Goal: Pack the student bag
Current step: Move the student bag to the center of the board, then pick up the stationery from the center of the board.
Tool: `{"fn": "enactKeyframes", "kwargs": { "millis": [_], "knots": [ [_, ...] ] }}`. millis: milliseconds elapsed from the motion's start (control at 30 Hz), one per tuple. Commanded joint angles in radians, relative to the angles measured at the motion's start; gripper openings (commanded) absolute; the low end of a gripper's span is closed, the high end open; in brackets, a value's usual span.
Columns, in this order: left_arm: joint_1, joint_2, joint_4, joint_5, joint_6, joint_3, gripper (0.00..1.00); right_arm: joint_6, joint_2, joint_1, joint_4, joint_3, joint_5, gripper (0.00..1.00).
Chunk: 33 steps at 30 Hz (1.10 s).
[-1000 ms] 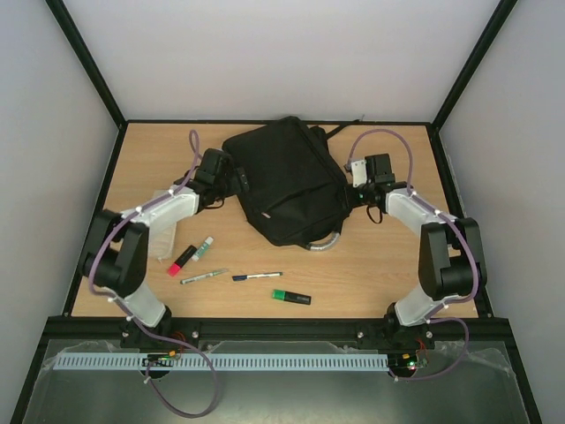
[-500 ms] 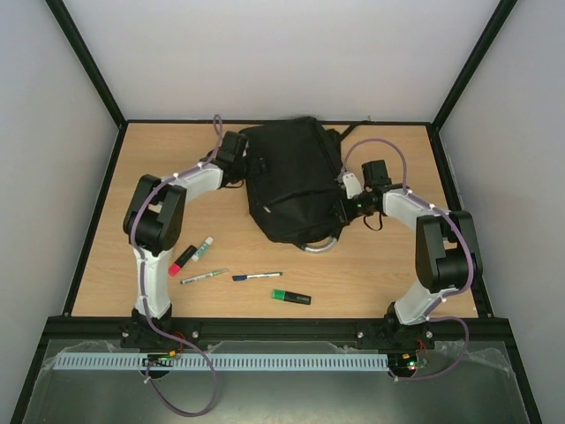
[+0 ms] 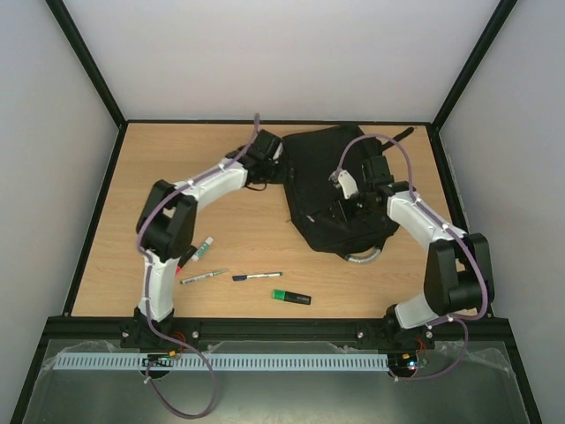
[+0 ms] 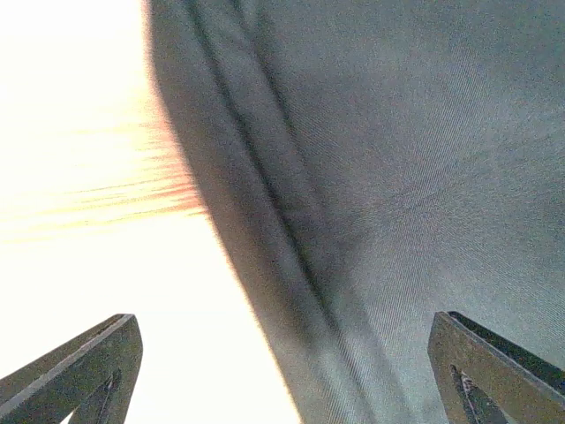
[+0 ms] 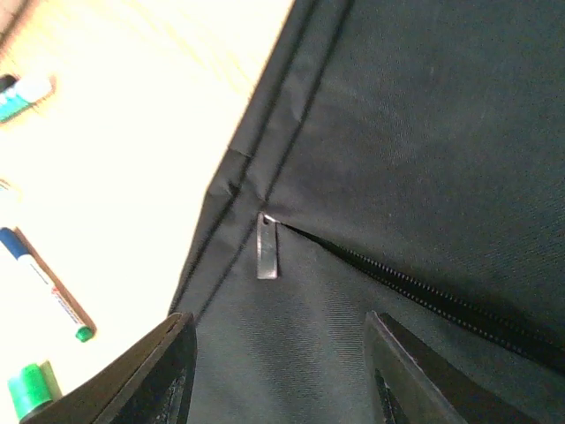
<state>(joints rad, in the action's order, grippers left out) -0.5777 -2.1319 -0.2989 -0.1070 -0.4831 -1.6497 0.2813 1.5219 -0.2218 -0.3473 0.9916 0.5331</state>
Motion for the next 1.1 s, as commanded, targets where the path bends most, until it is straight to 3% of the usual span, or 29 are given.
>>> {"fn": "enactKeyframes", "kwargs": {
  "millis": [0,233,433,567,667,833,1067],
  "knots": [
    [0.049,0.234,-0.198,0.139,0.066,0.03,0.92,-0.008,-0.093,0.002,-0.058,0.033,0.04,0.53],
    [0.075,0.508,-0.352,0.315,0.1,0.255,0.96,-0.053,-0.229,0.001,0.028,-0.025,0.09,0.53],
    [0.181,0.672,-0.438,0.415,0.073,0.446,0.99,-0.057,-0.255,0.001,0.073,-0.074,0.107,0.53],
    [0.284,0.712,-0.479,0.464,0.062,0.54,0.99,-0.054,-0.248,0.002,0.077,-0.079,0.106,0.53],
    [0.349,0.761,-0.436,0.408,0.041,0.604,0.99,-0.048,-0.242,0.001,0.075,-0.081,0.105,0.53],
    [0.364,0.739,-0.466,0.523,0.056,0.623,0.89,-0.047,-0.236,0.001,0.071,-0.081,0.107,0.53],
    [0.343,0.656,-0.472,0.544,0.061,0.624,0.77,-0.039,-0.231,0.001,0.07,-0.08,0.103,0.52]
  ]
}}
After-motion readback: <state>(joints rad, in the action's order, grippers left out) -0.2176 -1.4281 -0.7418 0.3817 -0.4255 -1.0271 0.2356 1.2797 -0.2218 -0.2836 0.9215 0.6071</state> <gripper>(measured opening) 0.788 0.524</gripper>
